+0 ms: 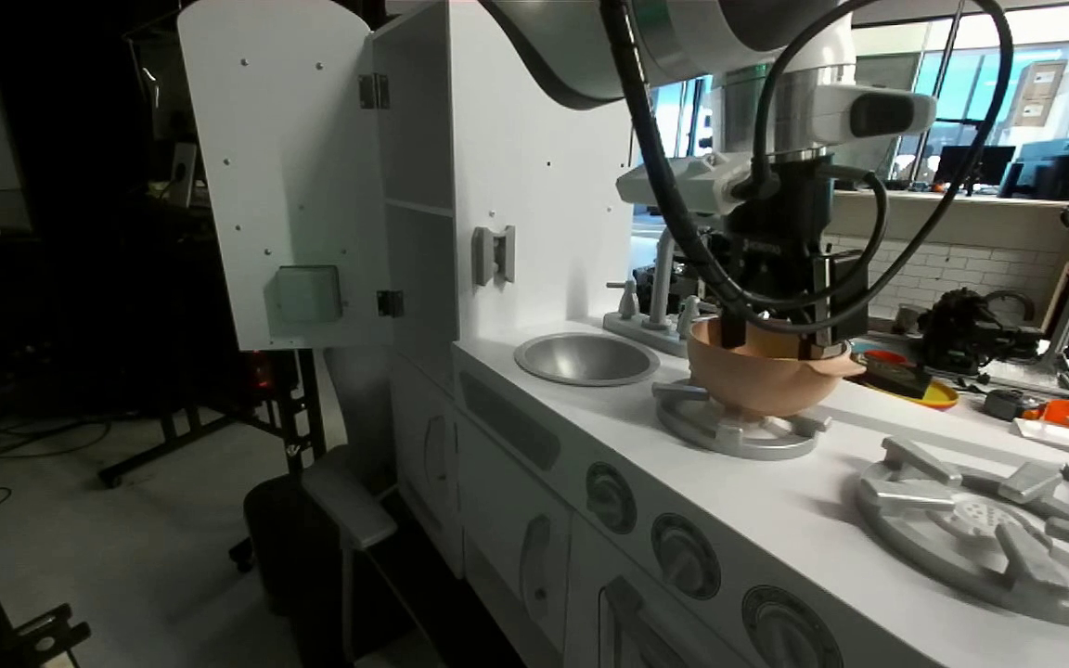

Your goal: Open the top cabinet door and put an orange plushie and the maize in the top compartment of the cabinet

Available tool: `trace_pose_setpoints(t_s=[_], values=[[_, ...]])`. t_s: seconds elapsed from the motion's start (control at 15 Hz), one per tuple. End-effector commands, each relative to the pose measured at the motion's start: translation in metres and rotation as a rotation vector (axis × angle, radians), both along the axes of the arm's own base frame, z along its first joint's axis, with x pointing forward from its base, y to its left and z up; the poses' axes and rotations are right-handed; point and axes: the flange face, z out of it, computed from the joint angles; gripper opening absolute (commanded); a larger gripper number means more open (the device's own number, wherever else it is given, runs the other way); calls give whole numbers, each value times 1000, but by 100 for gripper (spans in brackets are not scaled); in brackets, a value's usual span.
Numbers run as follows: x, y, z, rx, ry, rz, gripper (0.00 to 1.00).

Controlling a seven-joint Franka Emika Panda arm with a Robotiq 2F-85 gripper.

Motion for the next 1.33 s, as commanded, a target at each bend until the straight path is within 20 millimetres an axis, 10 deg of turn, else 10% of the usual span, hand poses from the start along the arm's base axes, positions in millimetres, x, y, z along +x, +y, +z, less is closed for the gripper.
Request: trace_pose_setpoints(t_s=[0.0, 0.53, 1.27], values=[[6, 1, -3, 31, 13, -2, 72], [8, 8, 0, 41, 46, 27, 12], [-22, 70, 103, 57, 59, 344, 9]])
